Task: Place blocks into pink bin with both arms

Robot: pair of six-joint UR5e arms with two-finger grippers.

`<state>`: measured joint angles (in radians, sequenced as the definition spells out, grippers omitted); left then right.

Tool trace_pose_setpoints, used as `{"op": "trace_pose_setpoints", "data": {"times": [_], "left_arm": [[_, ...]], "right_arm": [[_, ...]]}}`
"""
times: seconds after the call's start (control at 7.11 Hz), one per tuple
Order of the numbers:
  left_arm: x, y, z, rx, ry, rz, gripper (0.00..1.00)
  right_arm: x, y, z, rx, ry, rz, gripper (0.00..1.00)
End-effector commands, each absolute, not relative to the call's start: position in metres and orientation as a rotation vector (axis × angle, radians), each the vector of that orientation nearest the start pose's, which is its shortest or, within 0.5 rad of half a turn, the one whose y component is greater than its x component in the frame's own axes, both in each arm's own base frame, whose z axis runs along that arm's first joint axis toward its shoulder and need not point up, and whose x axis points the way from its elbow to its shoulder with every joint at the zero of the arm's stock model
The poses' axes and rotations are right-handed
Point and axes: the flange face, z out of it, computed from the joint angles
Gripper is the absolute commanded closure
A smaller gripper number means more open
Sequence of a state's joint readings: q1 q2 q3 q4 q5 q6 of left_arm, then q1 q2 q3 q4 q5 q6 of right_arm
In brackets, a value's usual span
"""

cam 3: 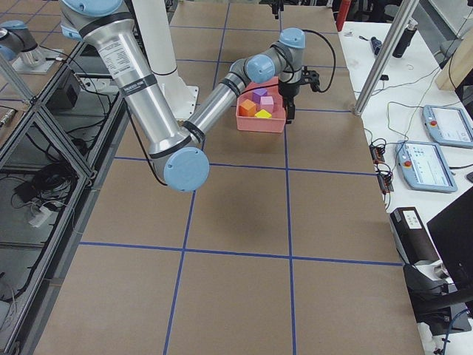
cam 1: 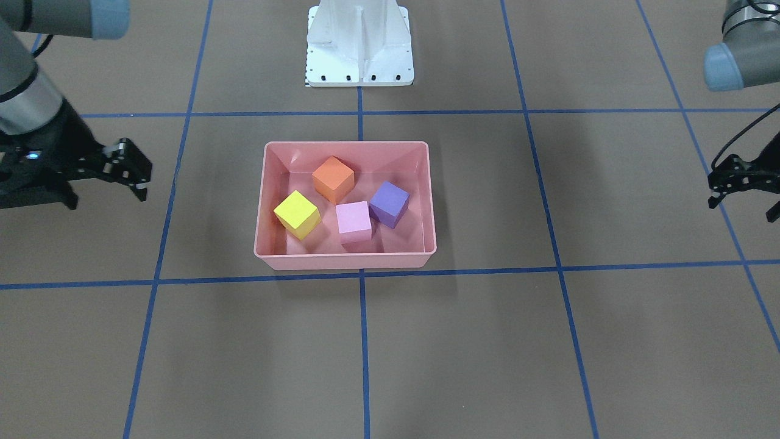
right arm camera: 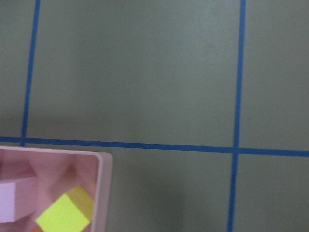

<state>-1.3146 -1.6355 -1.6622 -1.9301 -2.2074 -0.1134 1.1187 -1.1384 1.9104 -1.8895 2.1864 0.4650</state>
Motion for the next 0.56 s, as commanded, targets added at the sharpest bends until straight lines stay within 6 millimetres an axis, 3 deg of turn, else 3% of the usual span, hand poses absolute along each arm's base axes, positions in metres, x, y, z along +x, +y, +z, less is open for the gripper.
{"op": "trace_pose_setpoints", "data": {"times": [0.0,0.14,0.42], "left_arm": [[-0.001,-0.549,0.587,0.342,0.681,0.374,0.00],[-0.006,-0.547,0.587,0.304,0.682,0.368,0.00],[-0.026,-0.528,0.613,0.268,0.696,0.322,0.00]], "right_arm": [[-0.057,-0.555,0.438,0.088,-0.776,-0.318,0.00],[-0.015,-0.536,0.477,0.117,-0.763,-0.402,0.00],[0.011,-0.506,0.527,0.049,-0.762,-0.344,0.00]]}}
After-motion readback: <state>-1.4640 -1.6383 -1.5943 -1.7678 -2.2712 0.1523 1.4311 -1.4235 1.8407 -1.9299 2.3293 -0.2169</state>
